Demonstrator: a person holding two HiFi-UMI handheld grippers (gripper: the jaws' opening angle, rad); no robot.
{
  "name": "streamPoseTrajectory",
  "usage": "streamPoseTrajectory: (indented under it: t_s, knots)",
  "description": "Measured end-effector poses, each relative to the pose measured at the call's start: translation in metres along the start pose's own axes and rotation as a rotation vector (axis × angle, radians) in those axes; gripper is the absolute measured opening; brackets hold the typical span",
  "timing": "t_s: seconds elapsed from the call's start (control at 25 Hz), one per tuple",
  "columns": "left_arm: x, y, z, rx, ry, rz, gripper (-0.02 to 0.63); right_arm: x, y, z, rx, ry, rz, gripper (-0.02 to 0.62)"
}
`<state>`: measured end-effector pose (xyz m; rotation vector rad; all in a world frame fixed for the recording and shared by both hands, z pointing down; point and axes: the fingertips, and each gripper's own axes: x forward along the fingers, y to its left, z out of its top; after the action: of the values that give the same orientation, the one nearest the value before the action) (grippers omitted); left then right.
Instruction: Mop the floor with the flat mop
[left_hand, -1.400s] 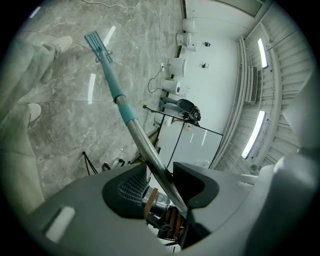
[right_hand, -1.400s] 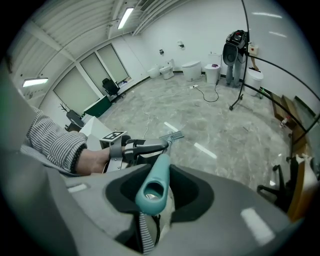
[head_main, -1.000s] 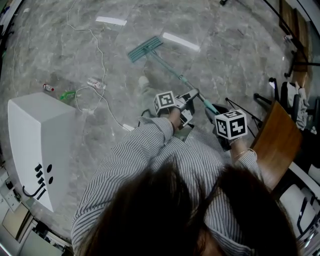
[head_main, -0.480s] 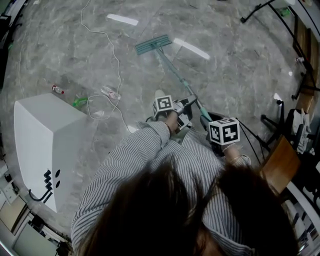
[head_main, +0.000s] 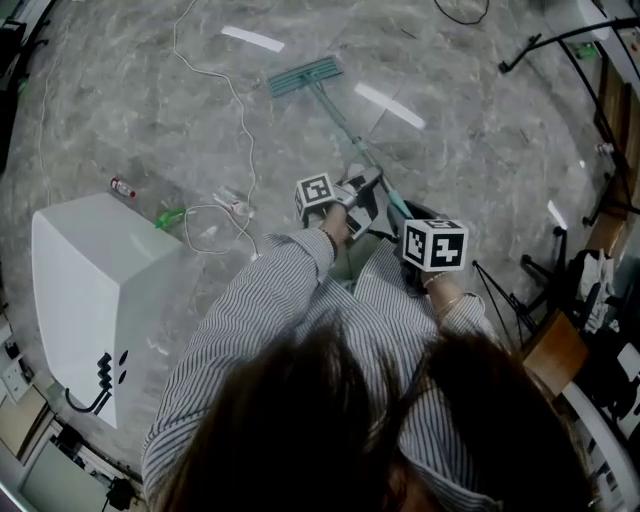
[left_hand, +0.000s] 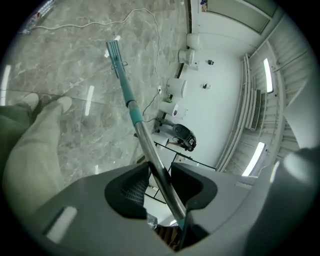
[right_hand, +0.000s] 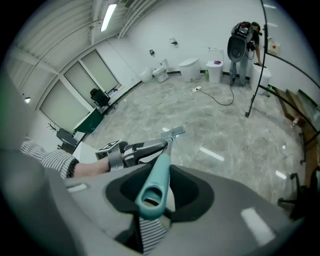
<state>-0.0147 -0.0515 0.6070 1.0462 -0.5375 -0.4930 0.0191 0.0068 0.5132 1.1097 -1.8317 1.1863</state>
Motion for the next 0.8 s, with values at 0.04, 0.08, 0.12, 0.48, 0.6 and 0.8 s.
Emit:
streamPoseTrajectory:
  t_s: [0.04, 0.08, 0.12, 0.48, 0.6, 0.8]
  knots:
    - [0.005, -0.009, 0.016, 0.001, -0.015, -0.011, 0.143, 0.008, 0.002, 0.017, -0.007, -0.023, -0.001, 0.115]
    - [0.011, -0.017, 0.033, 0.003, -0.032, -0.019, 0.143, 0.018, 0.004, 0.034, -0.018, -0.04, -0.001, 0.114]
    - [0.016, -0.024, 0.05, 0.007, -0.047, -0.024, 0.143, 0.028, 0.007, 0.05, -0.03, -0.052, 0.001, 0.114]
    - [0.06, -0.085, 0.228, 0.091, -0.114, 0.033, 0.141, 0.132, 0.031, 0.206, -0.083, -0.085, 0.03, 0.114]
    - [0.073, -0.113, 0.293, 0.106, -0.139, 0.047, 0.141, 0.167, 0.044, 0.267, -0.092, -0.08, 0.037, 0.114]
    - [0.094, -0.156, 0.397, 0.132, -0.186, 0.064, 0.141, 0.223, 0.065, 0.364, -0.091, -0.075, 0.055, 0.114]
